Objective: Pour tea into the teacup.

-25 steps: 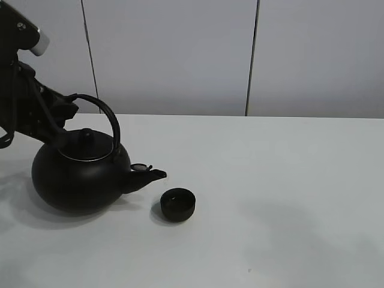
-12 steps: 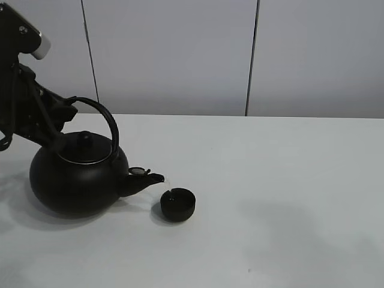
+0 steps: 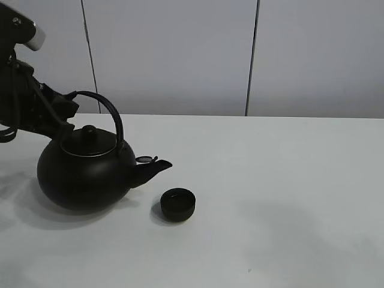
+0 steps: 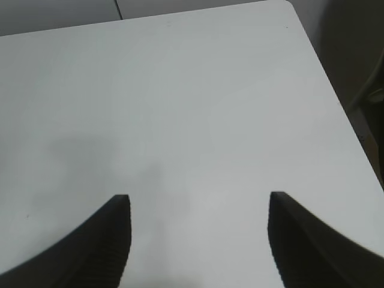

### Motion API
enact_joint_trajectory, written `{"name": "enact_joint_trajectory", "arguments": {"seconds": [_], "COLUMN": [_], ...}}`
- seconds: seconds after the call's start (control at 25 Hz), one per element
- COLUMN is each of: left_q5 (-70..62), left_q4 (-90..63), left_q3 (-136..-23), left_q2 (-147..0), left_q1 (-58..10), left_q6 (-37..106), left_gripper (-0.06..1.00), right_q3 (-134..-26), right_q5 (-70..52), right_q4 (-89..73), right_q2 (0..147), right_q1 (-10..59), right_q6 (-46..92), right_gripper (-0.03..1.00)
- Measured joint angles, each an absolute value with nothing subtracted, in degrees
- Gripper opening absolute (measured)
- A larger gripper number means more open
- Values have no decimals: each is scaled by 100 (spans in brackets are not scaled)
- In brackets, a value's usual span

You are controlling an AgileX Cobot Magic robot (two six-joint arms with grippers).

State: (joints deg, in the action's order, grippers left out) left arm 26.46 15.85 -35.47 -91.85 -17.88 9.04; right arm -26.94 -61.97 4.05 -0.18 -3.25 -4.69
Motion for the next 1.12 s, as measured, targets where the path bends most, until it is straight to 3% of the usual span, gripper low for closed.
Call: {"name": "enact_joint_trajectory", "arguments": {"seconds": [0.72,1.12], "left_q5": [3518,3653], "left_q4": [1591,1734], "left_q3": [-3367,-2782], "left_q2": [-9185,-8488], "left_q1": [-1780,-1139], "left_q6": [-346,-480], "left_gripper": [13,13], "right_q3": [-2694,-2694], "right_q5": [-6197,-6197], "right_q4": [405,405], "right_q2": [-18,-18], "right_q1": [-325,-325], "right_q6": [-469,-469], "right_gripper": [45,45]}}
